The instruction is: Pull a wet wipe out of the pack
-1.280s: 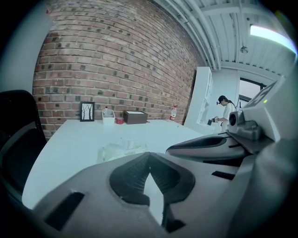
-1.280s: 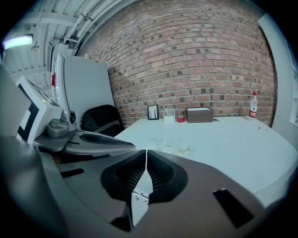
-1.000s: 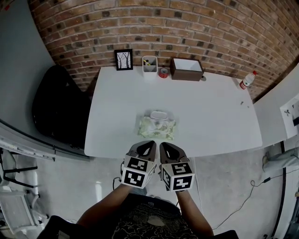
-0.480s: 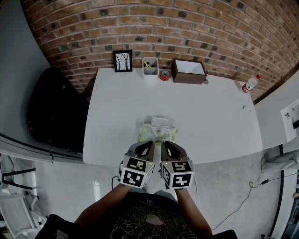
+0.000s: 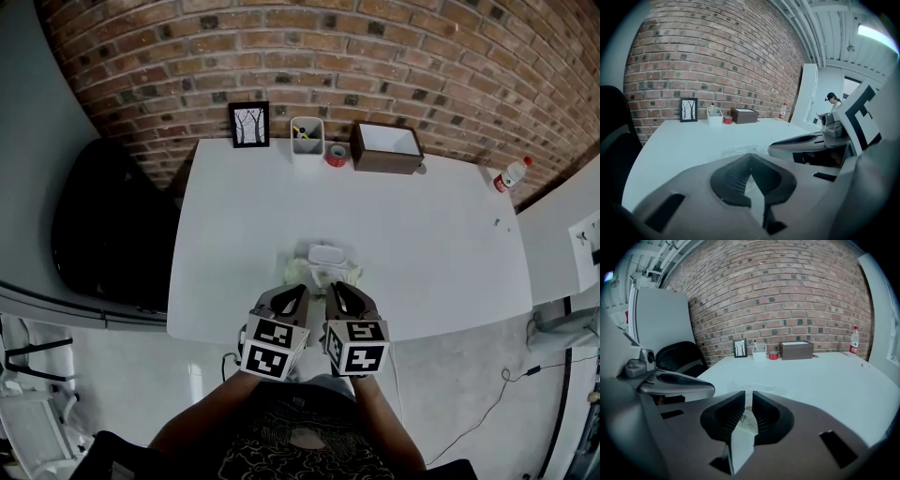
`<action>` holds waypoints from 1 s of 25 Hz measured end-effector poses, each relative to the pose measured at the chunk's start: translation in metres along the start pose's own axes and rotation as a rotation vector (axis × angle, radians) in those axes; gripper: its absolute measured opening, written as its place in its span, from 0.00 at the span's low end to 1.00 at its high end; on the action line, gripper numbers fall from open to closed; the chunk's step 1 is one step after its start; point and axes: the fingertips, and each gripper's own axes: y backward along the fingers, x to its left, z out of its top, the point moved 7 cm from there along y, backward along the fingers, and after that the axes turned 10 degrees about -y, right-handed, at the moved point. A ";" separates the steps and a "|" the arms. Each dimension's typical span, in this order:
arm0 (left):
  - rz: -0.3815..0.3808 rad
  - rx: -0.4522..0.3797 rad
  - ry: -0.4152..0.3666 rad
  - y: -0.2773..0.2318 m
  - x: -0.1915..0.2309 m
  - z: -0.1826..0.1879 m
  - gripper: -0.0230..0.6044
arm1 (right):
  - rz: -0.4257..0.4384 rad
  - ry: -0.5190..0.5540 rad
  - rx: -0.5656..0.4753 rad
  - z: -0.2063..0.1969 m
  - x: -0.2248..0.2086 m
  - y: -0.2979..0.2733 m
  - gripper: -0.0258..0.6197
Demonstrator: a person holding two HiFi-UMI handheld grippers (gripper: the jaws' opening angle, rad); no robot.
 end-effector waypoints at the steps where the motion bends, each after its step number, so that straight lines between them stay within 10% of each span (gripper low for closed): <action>1: 0.000 0.000 -0.001 -0.001 0.002 0.000 0.06 | 0.002 -0.004 0.005 0.000 -0.001 -0.003 0.10; 25: -0.003 0.003 0.006 -0.010 0.015 0.001 0.06 | -0.008 -0.032 0.052 -0.002 -0.008 -0.021 0.07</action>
